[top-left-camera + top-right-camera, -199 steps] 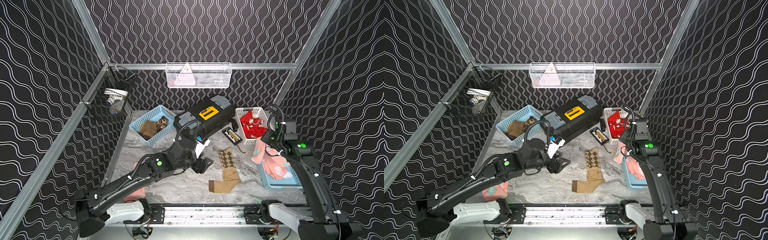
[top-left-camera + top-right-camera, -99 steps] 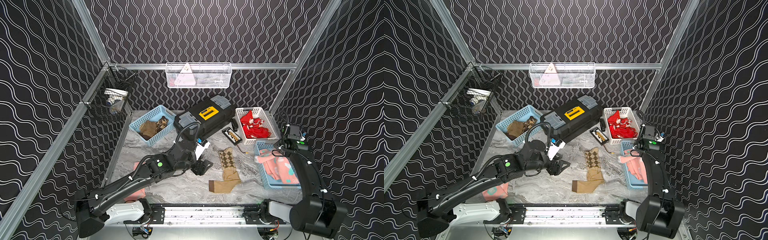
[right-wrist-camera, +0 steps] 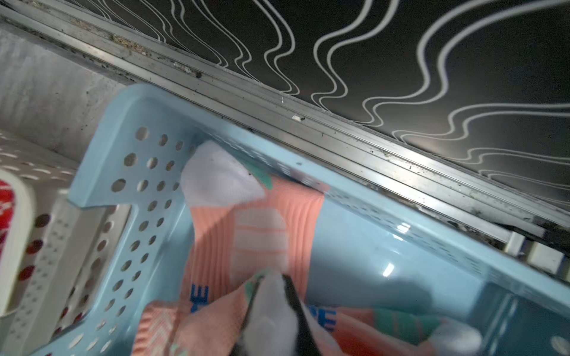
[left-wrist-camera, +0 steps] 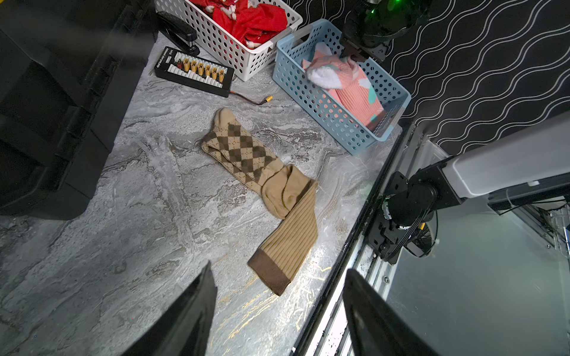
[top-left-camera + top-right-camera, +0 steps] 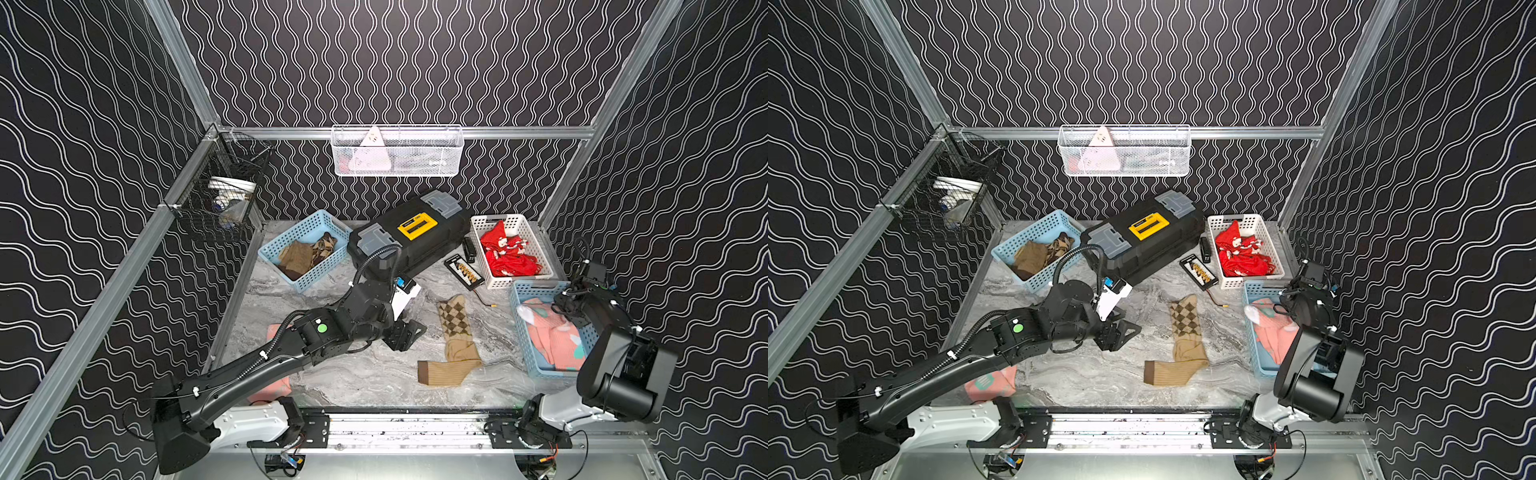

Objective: Sort the socks into the basket by color
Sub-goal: Place the sock in the bin, then adjust the sock in the bin.

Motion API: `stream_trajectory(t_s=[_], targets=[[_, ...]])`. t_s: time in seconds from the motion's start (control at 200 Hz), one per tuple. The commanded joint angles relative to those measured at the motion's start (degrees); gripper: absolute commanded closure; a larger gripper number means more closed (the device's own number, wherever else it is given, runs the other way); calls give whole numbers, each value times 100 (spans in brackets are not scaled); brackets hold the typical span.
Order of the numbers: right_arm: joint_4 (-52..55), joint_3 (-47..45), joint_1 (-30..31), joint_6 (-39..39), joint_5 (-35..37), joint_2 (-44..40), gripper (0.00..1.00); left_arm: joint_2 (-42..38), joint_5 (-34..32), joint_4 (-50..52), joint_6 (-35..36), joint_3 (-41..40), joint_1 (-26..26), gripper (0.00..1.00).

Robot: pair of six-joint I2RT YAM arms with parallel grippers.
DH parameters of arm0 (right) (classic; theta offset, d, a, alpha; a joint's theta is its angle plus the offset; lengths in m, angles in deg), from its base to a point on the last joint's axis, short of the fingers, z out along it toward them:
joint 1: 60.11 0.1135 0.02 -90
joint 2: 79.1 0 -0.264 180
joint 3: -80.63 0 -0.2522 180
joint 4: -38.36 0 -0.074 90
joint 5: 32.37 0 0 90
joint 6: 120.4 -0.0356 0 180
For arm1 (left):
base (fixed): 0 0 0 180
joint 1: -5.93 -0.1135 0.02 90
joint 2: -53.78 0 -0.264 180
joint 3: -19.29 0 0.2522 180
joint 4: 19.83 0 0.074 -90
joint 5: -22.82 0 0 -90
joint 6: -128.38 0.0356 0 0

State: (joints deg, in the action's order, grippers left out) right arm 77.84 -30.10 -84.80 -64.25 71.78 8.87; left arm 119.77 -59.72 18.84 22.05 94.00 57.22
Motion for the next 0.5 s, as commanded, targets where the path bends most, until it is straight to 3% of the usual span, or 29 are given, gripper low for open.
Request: stream_trajectory(t_s=[0.0, 0.08, 0.33, 0.42, 0.495], targets=[[-374, 6, -14, 100, -134, 220, 100, 39, -43, -148, -5, 74, -13, 30], [-415, -32, -19, 119, -137, 193, 100, 94, -33, -161, -34, 106, -13, 30], [-257, 48, 14, 160, -421, -237, 37, 236, -3, -230, -97, 200, -13, 29], [-141, 83, 95, 112, -413, -432, 20, 246, -8, -232, -139, 211, -13, 29], [-11, 101, 133, 93, -396, -578, 14, 243, -5, -241, -171, 200, -13, 29]])
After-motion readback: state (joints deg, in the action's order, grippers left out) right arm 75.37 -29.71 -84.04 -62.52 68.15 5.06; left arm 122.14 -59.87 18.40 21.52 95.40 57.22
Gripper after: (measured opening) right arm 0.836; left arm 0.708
